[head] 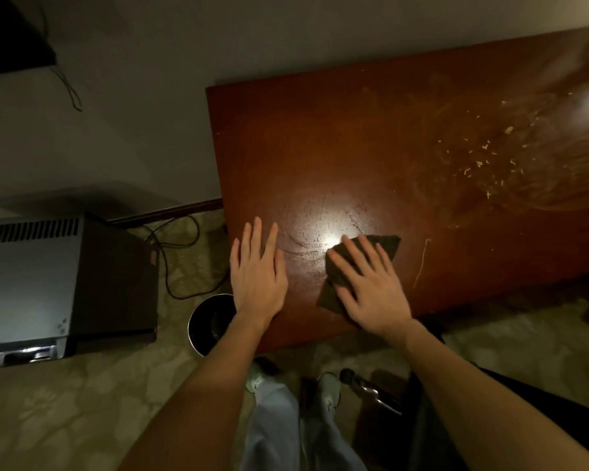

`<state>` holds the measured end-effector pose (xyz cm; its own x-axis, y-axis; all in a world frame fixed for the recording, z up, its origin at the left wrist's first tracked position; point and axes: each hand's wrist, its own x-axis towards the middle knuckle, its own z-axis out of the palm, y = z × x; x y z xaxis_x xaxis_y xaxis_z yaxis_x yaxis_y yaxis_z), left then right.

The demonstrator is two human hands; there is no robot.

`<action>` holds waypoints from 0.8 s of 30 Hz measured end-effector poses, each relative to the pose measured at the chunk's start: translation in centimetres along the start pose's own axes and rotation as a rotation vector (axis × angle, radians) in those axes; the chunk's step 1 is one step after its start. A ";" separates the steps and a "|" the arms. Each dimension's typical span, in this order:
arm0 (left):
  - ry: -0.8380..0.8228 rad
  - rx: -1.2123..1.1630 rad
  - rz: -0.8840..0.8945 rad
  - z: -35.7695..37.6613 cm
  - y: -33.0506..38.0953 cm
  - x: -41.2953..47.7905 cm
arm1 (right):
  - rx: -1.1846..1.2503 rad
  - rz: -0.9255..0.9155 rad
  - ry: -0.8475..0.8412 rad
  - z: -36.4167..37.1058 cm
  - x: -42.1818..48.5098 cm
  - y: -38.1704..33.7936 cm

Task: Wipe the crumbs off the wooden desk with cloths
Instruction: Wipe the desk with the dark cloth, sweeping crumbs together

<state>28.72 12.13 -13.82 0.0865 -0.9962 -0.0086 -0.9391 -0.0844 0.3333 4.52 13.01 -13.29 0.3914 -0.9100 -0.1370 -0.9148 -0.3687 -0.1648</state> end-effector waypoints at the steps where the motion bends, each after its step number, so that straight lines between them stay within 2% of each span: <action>1: 0.003 0.007 0.001 0.0 0.1 0.0 | -0.001 0.072 0.019 0.0 -0.2 0.3; 5: 0.016 0.007 0.000 0.1 0.1 0.1 | 0.034 0.346 0.076 0.9 1.0 -4.3; 8: 0.007 0.026 0.008 0.0 0.0 -0.1 | 0.057 0.245 0.053 1.2 2.3 -9.5; 11: 0.003 0.023 0.017 -0.1 -0.2 0.0 | 0.106 0.148 0.044 1.2 2.6 -10.6; 16: 0.005 0.062 0.015 -0.3 0.2 -0.1 | 0.104 -0.081 0.034 0.6 1.3 -4.2; 24: 0.072 0.037 -0.113 -0.1 3.0 0.2 | 0.045 0.113 0.065 -1.7 -3.6 10.3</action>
<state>25.98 11.67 -12.73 0.2151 -0.9763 0.0241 -0.9335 -0.1983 0.2987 -6.47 12.19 -12.87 0.2777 -0.9561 -0.0938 -0.9467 -0.2557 -0.1960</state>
